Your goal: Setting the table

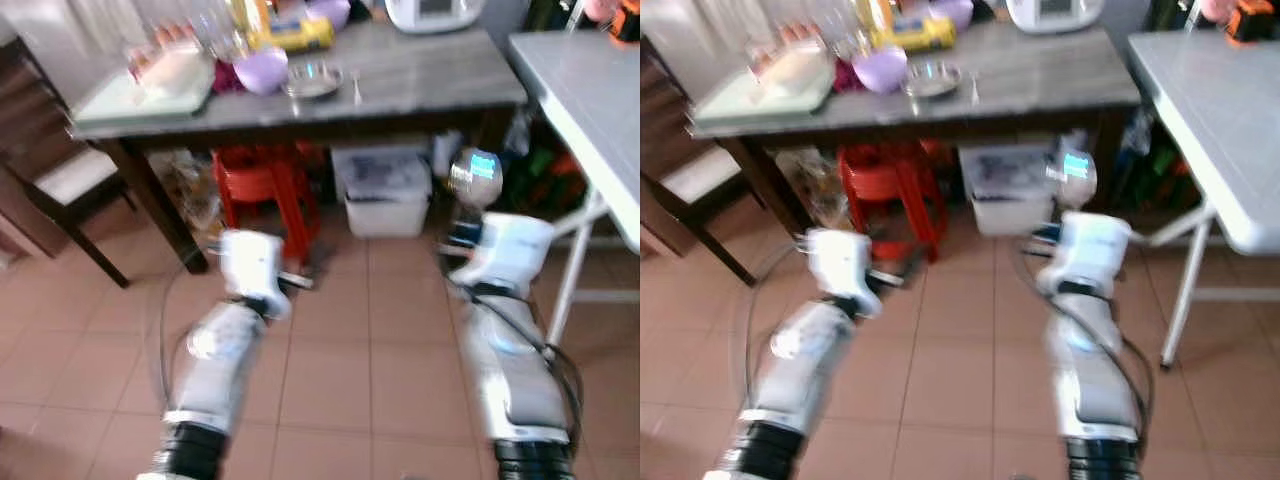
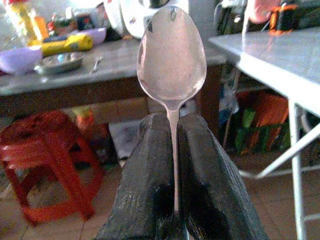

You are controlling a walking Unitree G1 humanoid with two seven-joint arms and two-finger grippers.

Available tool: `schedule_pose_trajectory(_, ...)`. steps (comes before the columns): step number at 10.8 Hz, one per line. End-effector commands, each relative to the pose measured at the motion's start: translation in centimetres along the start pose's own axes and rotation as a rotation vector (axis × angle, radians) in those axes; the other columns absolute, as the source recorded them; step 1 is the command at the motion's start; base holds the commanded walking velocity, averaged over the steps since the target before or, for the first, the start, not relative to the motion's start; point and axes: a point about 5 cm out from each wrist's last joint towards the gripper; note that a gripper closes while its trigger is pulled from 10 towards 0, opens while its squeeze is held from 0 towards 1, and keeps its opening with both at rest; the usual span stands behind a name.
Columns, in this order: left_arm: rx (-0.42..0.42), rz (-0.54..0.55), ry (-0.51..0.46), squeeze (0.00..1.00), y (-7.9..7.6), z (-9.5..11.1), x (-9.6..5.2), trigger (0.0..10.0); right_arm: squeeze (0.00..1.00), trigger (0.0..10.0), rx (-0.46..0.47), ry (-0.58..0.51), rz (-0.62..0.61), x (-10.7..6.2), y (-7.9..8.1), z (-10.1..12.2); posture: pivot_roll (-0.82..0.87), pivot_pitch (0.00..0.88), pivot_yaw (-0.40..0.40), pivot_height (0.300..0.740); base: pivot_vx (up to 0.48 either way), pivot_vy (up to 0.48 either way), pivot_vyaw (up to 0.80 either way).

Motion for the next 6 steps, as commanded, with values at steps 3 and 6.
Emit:
schedule_pose_trajectory(3,0.024,0.031,0.001,0.0,1.14,0.35,-0.47,10.0,0.0,10.0,0.013,-0.024,0.033,-0.13,1.21,0.58,-0.09,0.061,0.113,0.74,0.361,0.0,0.0)
schedule_pose_trajectory(6,0.024,0.029,0.004,0.0,1.14,0.32,-0.46,10.0,0.0,10.0,0.01,-0.023,0.048,-0.12,1.39,0.56,-0.09,0.061,0.116,0.74,0.361,0.0,0.27)
Point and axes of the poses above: a point about 5 cm out from each wrist's last joint towards the gripper, its own x axis pointing out of the wrist towards the gripper, its own z axis along the axis of the wrist's last joint, y = z × x, and after that the axes turned 8 degrees about -x, right-handed
